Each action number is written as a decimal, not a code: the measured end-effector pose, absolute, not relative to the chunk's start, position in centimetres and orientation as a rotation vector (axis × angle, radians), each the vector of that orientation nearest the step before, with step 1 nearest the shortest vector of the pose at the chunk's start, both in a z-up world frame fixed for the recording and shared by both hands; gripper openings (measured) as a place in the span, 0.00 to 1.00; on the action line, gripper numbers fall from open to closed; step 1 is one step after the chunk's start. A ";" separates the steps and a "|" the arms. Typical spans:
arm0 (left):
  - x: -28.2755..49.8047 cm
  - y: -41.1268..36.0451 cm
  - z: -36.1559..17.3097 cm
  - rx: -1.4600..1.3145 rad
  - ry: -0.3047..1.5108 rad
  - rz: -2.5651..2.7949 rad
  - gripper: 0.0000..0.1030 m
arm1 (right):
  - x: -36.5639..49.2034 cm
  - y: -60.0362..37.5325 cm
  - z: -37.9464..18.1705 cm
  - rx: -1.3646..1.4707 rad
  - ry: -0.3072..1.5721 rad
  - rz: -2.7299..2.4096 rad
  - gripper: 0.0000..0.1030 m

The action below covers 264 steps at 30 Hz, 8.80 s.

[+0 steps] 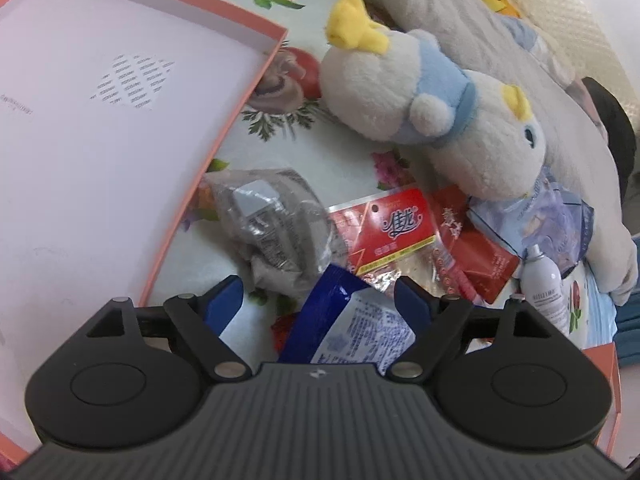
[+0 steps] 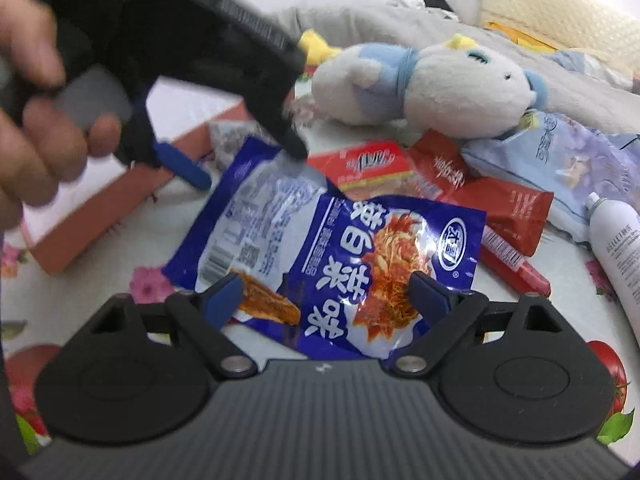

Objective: Organize snacks

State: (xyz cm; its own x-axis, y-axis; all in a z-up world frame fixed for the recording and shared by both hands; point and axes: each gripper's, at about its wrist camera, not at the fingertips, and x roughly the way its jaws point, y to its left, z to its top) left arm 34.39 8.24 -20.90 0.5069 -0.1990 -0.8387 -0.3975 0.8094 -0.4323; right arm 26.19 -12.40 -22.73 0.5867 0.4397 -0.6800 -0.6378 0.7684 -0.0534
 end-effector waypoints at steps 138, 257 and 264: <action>20.6 -8.4 -17.1 0.153 1.042 -0.452 0.66 | 13.5 -27.9 -17.7 0.049 0.771 0.083 0.11; 29.3 -37.3 -1.8 0.167 0.889 -0.667 0.74 | 12.9 -52.3 -5.3 0.227 0.645 -0.244 0.49; 26.6 -34.0 2.1 0.122 0.747 -0.661 0.74 | 11.7 -49.4 -2.7 0.212 0.553 -0.198 0.49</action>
State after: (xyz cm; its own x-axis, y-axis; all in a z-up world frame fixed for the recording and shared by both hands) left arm 26.64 -34.01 2.13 0.5430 -0.5136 -0.6644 0.5974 0.7922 -0.1242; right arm 11.66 -49.38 -2.69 0.8329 -0.1287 -0.5383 0.2424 0.9591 0.1458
